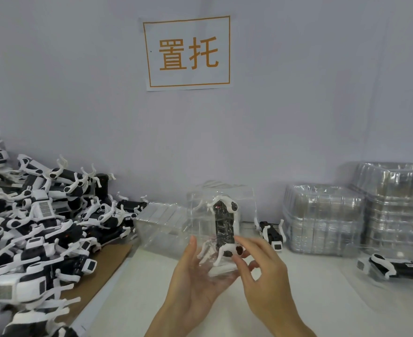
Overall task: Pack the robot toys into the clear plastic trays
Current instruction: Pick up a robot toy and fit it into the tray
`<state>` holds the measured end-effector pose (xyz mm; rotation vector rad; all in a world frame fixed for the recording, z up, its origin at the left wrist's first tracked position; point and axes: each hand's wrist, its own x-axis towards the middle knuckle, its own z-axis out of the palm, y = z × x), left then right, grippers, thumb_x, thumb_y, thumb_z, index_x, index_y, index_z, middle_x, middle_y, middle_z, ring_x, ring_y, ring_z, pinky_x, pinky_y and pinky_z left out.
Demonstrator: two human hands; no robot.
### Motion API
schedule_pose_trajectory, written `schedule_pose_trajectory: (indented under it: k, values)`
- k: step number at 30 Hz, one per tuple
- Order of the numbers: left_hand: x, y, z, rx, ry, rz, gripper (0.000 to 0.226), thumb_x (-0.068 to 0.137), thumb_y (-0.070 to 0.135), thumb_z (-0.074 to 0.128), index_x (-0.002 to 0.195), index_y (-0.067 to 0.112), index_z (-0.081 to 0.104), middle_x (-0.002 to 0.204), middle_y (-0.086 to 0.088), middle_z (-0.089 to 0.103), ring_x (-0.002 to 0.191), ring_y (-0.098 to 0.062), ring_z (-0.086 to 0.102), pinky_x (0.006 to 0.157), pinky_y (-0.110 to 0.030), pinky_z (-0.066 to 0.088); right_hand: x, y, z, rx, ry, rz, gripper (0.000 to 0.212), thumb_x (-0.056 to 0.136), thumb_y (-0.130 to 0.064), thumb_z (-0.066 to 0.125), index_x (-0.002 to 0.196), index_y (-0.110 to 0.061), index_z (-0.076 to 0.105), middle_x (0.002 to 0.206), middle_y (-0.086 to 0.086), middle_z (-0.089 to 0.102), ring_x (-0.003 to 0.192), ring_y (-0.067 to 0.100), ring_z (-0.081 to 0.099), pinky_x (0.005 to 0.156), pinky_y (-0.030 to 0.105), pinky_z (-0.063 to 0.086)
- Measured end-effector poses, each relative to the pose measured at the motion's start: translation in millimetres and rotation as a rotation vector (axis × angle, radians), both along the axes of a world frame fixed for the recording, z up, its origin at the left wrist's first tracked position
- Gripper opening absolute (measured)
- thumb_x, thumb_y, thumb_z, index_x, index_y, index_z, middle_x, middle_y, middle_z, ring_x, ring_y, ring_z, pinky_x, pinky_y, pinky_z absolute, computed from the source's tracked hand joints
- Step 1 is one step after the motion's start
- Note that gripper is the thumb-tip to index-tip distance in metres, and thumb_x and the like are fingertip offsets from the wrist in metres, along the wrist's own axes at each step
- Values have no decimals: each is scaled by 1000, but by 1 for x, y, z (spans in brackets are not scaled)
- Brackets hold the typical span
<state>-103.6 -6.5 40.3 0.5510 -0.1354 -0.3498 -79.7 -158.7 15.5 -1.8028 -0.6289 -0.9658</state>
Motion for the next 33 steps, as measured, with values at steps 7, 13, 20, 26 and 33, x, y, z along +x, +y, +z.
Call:
schedule_pose_trajectory:
  k: [7,13,20,26,33]
  values:
    - [1,1,-2,5,-29,-35,68,89,43,69,138,-1,50,135,-34,54,121,-62,49,92,-63,49,1,-1,0,-15,-34,-9,41,85,-5,73,122,-22,69,107,-20,59,88,5,63,65,9,47]
    - [2,2,-4,79,-113,-9,58,86,44,72,121,-2,67,131,-32,58,118,-54,56,91,-54,52,-2,-3,1,-50,4,-18,44,84,-4,75,119,-30,67,105,-21,57,84,6,61,61,11,45]
    - [7,2,-9,156,-55,42,59,82,45,73,121,0,67,127,-28,62,116,-51,59,97,-61,48,-8,-3,3,-88,86,-66,51,95,-9,60,130,-45,52,125,-25,48,115,4,54,81,13,42]
    - [7,1,-12,166,-35,-44,57,89,43,68,128,3,63,128,-26,62,116,-48,59,105,-64,41,-11,-9,11,-112,42,-123,74,95,-7,56,151,-47,29,159,-24,20,146,2,25,101,12,30]
    - [4,0,-11,195,-39,-68,58,84,39,72,128,1,63,128,-27,61,107,-45,64,95,-59,49,-13,-11,13,-166,31,-118,71,95,-12,51,153,-44,27,160,-24,20,148,2,19,102,-3,20]
